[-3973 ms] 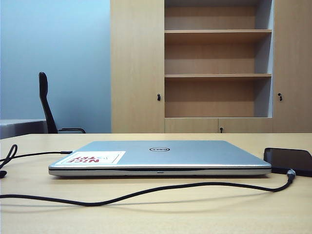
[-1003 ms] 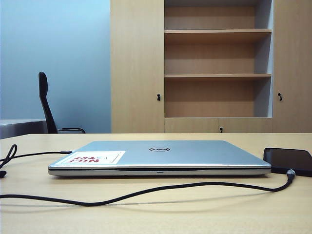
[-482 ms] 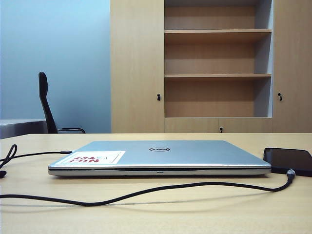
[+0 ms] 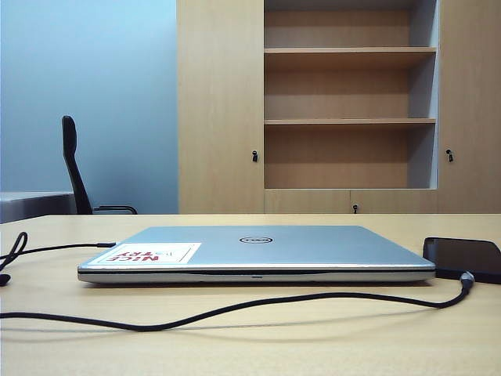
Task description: Pick up the charging cable and the phone, plug the charging cable into the charging port on the phone, and finally place them back on the table.
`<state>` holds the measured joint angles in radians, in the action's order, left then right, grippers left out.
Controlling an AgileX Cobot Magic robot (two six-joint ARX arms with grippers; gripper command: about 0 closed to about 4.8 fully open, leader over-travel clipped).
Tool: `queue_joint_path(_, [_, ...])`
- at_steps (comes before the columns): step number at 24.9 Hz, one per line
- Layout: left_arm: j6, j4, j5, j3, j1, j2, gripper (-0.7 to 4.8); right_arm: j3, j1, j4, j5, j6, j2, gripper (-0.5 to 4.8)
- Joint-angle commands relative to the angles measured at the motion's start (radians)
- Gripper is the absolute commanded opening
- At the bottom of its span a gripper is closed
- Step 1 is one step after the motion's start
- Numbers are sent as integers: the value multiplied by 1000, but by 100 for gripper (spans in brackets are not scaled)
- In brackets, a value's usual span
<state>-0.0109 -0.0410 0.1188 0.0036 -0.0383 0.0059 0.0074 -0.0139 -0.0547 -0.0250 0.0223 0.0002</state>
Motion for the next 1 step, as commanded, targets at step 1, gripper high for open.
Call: queue_joint_path(1, [-8,-13,1,0,-2,0,-6,-6,0,-23,2,-3,-3,13])
